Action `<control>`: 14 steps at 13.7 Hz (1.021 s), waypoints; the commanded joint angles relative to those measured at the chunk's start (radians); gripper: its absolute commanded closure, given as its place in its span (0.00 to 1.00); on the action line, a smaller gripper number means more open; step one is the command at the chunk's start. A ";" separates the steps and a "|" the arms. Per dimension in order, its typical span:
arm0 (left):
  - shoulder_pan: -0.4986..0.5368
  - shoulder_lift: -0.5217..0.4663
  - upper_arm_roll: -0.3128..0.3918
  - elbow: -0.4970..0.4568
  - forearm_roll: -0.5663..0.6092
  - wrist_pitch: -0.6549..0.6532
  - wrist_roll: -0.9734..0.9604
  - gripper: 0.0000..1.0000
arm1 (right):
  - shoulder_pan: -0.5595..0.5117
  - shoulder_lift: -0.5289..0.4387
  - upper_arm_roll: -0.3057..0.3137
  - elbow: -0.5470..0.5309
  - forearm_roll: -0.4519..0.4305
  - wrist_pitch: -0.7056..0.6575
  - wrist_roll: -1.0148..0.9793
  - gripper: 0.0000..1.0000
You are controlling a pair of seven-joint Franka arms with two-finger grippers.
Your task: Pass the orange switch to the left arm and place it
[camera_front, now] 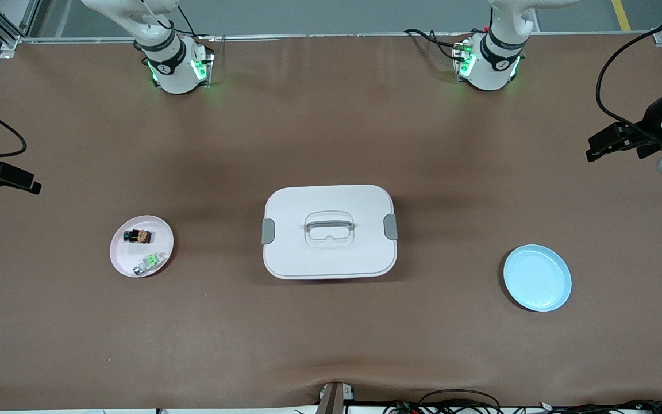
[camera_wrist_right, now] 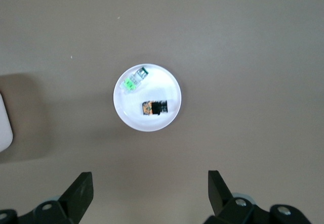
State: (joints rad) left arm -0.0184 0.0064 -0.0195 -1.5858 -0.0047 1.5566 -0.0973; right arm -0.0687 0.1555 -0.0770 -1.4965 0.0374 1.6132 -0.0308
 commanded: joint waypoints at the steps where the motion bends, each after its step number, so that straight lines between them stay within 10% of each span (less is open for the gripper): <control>1: 0.006 0.009 0.000 0.024 -0.006 -0.020 0.024 0.00 | -0.022 0.033 0.008 0.010 0.007 0.022 -0.011 0.00; 14: 0.008 0.011 0.001 0.023 -0.006 -0.020 0.024 0.00 | -0.013 0.283 0.011 -0.011 0.007 0.134 -0.009 0.00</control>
State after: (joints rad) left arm -0.0164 0.0080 -0.0190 -1.5846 -0.0047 1.5565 -0.0973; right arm -0.0742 0.4025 -0.0714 -1.5189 0.0393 1.7366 -0.0313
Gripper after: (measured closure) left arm 0.000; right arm 0.000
